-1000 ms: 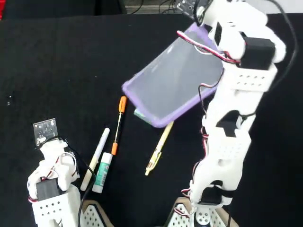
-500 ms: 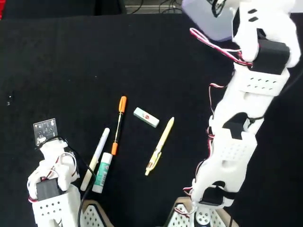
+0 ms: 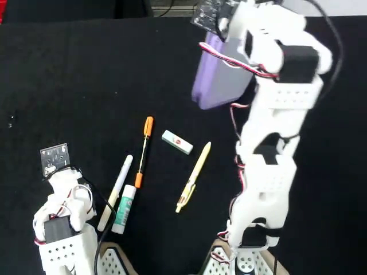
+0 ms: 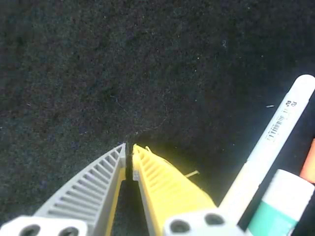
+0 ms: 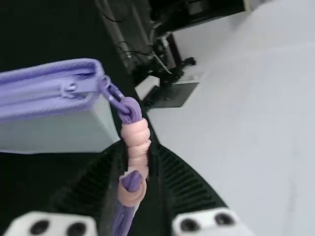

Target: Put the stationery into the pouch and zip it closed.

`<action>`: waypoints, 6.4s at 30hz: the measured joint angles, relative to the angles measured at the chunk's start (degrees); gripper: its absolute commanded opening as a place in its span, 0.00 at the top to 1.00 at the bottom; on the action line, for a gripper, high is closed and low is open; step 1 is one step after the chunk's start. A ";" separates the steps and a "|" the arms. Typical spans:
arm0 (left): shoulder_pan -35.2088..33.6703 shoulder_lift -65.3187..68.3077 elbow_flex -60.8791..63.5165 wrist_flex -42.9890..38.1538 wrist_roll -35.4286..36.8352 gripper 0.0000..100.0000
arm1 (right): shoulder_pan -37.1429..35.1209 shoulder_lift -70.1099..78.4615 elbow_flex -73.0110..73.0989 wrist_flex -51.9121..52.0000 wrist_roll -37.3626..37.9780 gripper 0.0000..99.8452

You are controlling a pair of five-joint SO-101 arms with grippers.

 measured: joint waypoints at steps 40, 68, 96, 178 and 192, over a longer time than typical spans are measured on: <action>0.00 0.00 0.00 0.00 0.00 0.97 | -5.80 11.78 -0.70 -19.08 -20.31 0.99; 0.00 0.00 0.00 0.00 0.00 0.97 | 8.53 12.13 -0.88 -25.58 -48.18 0.99; 0.00 0.00 0.00 0.00 0.00 0.97 | 25.93 3.78 -0.88 0.00 -1.05 0.99; 0.18 0.00 0.00 0.00 0.00 0.97 | -28.92 -36.57 66.46 0.09 -44.92 0.99; 0.18 0.00 0.00 0.00 0.00 0.97 | -29.10 -64.70 117.01 -17.41 -37.80 0.99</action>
